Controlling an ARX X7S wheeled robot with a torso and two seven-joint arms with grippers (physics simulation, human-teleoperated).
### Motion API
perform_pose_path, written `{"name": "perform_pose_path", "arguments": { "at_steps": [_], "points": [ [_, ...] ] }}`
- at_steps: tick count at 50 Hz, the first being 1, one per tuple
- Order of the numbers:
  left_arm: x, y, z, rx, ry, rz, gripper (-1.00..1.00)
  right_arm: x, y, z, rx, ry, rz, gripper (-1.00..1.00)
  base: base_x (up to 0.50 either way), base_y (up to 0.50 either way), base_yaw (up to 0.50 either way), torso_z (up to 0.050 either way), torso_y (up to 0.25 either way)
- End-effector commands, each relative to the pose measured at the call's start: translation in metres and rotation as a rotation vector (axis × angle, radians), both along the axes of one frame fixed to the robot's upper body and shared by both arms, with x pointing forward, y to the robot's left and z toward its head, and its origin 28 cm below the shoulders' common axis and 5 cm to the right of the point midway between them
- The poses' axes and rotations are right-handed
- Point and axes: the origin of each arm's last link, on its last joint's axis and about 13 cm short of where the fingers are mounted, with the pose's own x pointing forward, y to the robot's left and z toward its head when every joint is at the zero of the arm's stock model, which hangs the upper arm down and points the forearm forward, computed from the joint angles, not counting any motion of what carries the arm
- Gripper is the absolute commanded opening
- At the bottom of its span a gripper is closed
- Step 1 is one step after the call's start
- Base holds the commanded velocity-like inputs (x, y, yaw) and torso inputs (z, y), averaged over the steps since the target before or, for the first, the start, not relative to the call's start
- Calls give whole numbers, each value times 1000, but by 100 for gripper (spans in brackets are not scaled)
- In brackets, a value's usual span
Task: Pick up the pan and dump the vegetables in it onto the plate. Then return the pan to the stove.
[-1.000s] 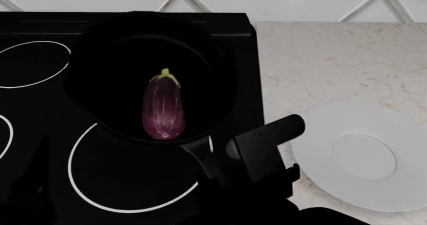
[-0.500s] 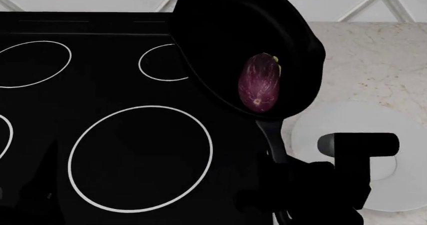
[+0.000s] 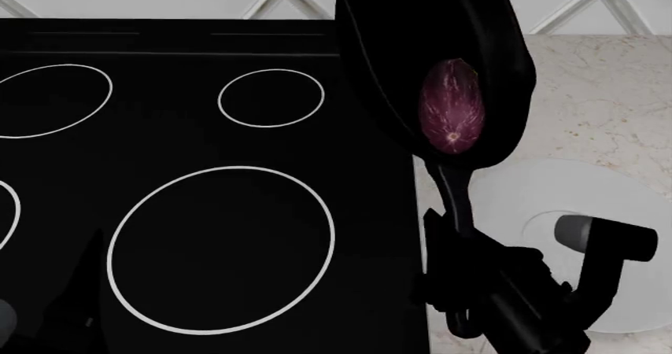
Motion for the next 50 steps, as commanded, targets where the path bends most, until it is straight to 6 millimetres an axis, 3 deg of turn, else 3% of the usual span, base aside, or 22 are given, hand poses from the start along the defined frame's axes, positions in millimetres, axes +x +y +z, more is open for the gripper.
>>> {"name": "perform_pose_path", "arguments": {
  "at_steps": [1, 4, 14, 25, 29, 34, 38, 50],
  "points": [
    [-2, -3, 0, 11, -4, -17, 100, 4, -9, -2, 176, -112, 19, -100, 0, 0, 0, 0, 10],
    [-3, -2, 0, 8, -5, -12, 100, 8, -9, -13, 185, -95, 8, -100, 0, 0, 0, 0, 0],
    [-10, -6, 3, 15, -14, -43, 100, 15, -4, -18, 228, -108, 49, -100, 0, 0, 0, 1, 2],
    [-15, -8, 6, 15, -28, -52, 100, 0, -1, -18, 236, -141, 50, -100, 0, 0, 0, 0, 2],
    [-18, -11, 7, 19, -33, -73, 100, -4, 13, -9, 126, -135, 87, -100, 0, 0, 0, 3, 3],
    [-20, -15, 6, 25, -33, -96, 100, -27, 49, 27, -300, -207, 46, -100, 0, 0, 0, 0, 2],
    [-19, -13, 3, 8, -24, -101, 100, -45, 62, 41, -509, -255, 17, -100, 0, 0, 0, 0, 0],
    [-16, -11, 2, -4, -21, -94, 100, -69, 63, 32, -636, -121, 97, -100, 0, 0, 0, 1, 2]
  ]
}}
